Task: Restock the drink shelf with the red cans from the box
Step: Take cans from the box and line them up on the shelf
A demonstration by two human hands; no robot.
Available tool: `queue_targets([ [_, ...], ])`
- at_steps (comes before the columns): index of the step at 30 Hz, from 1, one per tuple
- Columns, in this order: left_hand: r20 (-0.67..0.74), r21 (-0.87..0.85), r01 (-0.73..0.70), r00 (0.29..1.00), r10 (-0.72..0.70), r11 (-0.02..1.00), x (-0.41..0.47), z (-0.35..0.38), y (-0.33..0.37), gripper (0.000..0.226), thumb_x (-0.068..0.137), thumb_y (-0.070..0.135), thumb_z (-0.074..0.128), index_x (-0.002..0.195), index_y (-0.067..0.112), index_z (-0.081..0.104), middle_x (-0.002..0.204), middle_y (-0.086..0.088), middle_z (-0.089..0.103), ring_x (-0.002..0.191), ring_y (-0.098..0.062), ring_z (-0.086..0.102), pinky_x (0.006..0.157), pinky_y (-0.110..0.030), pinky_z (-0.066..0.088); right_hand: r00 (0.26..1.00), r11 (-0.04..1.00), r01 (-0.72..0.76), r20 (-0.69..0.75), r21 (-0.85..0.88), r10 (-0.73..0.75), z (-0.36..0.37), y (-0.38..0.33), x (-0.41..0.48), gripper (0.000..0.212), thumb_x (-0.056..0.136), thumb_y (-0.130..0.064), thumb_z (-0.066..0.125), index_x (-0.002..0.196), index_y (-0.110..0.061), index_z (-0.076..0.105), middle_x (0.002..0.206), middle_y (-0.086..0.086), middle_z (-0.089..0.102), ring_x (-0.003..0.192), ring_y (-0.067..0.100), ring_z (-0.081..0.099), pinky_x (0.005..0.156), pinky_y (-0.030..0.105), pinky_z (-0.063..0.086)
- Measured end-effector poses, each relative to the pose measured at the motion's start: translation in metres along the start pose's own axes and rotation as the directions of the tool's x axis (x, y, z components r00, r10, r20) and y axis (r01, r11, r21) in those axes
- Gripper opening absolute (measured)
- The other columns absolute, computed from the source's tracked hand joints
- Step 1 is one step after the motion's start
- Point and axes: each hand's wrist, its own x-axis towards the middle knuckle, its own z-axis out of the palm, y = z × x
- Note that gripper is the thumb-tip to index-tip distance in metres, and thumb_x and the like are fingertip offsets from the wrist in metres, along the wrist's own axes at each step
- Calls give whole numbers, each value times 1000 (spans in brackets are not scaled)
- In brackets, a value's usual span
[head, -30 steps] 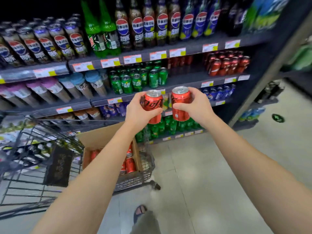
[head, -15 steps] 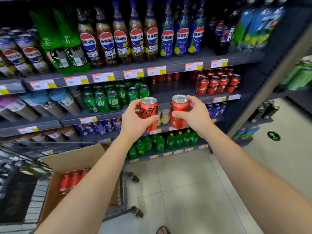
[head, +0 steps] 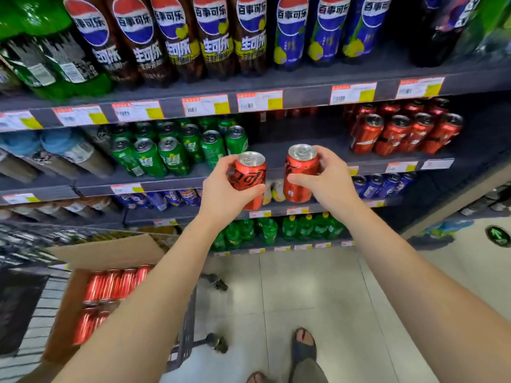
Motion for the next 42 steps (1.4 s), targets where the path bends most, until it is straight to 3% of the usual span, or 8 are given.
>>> queue_targets([
  [7,-115,-82,-76,991,67,994,48,55,-61,78,62,52,89,131,35,56,126,11,67,117,-9,64,102,-43,54,980,979,194,22,57,-196,7,58,54,51,69,-22,90,112,-35,68,99,-16,76,95,2,70,90,34,56],
  [10,-123,-107,-154,982,141,982,60,65,-80,76,65,45,91,133,30,58,125,8,68,114,-8,67,100,-41,55,956,949,288,24,131,-293,10,84,67,41,72,-21,90,100,-42,69,96,-20,76,92,1,71,83,25,55],
  [14,-223,-126,-260,948,228,957,62,89,-113,65,69,33,93,125,26,61,116,6,72,104,-9,70,95,-33,57,919,900,382,23,210,-395,25,129,84,43,72,-17,89,111,-25,74,99,-8,78,92,4,73,73,21,57],
  [17,-275,-132,-339,915,294,932,60,107,-135,60,73,25,94,124,23,62,112,9,73,98,-3,70,84,-18,54,883,863,452,23,227,-469,32,154,95,39,73,-18,88,108,-22,75,100,-5,78,97,8,73,82,25,58],
  [23,-330,-133,-427,870,366,894,56,128,-160,55,69,33,96,112,37,63,107,14,72,97,-2,70,87,-26,57,827,804,540,22,249,-562,35,167,114,46,73,-16,88,115,-14,71,102,2,78,96,15,75,84,32,60],
  [28,-336,-96,-459,850,405,883,56,129,-157,53,69,29,96,111,32,64,101,14,73,91,-2,70,89,-33,60,813,800,566,29,201,-582,42,149,141,55,67,-28,91,116,-12,71,105,3,78,97,16,75,89,41,60],
  [36,-336,-101,-456,852,402,884,74,118,-148,55,70,34,94,116,32,64,106,13,73,92,-2,70,84,-29,60,880,872,466,24,147,-474,75,125,214,67,56,-26,96,115,-14,67,104,2,76,95,15,74,91,41,59],
  [42,-381,-111,-467,835,396,877,88,113,-155,55,69,32,95,116,31,66,106,15,73,95,0,70,85,-26,58,895,893,434,57,118,-442,99,123,245,57,70,-13,91,119,-17,62,113,6,72,102,17,70,94,37,56],
])
